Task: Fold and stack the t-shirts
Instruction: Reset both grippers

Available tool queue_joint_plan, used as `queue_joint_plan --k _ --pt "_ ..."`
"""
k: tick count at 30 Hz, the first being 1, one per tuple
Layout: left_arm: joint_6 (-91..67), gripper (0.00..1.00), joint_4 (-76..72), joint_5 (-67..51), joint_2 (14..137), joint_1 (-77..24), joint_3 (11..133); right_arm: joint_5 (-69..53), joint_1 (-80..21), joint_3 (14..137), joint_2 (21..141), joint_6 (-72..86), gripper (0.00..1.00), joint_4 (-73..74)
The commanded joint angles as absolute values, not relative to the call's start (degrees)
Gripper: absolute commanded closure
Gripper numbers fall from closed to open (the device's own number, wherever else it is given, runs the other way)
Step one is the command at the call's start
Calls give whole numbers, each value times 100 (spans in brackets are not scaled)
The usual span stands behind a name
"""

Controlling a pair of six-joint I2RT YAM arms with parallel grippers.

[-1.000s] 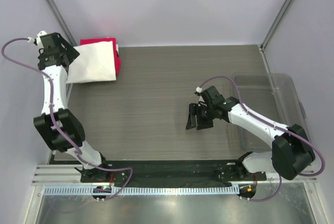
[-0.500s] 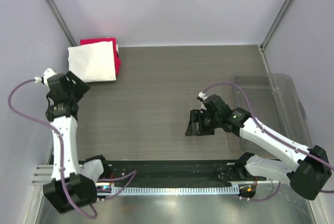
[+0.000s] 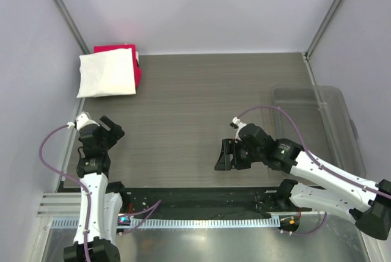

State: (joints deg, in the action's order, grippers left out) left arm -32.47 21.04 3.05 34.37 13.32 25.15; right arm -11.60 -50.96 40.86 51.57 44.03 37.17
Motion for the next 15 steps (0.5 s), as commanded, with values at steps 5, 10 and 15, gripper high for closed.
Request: queue_joint_plan --k 5,10,15 --pt "-3243 27 397 579 3480 783 1777 -949 -5203 3894 4843 4676 31 3621" --pt "-2867 28 -663 1397 4138 194 1732 -879 -5212 3902 4825 4729 31 3595" --pt "-2136 28 -1502 1695 4920 97 1758 -826 -5212 3789 4650 4737 30 3638"
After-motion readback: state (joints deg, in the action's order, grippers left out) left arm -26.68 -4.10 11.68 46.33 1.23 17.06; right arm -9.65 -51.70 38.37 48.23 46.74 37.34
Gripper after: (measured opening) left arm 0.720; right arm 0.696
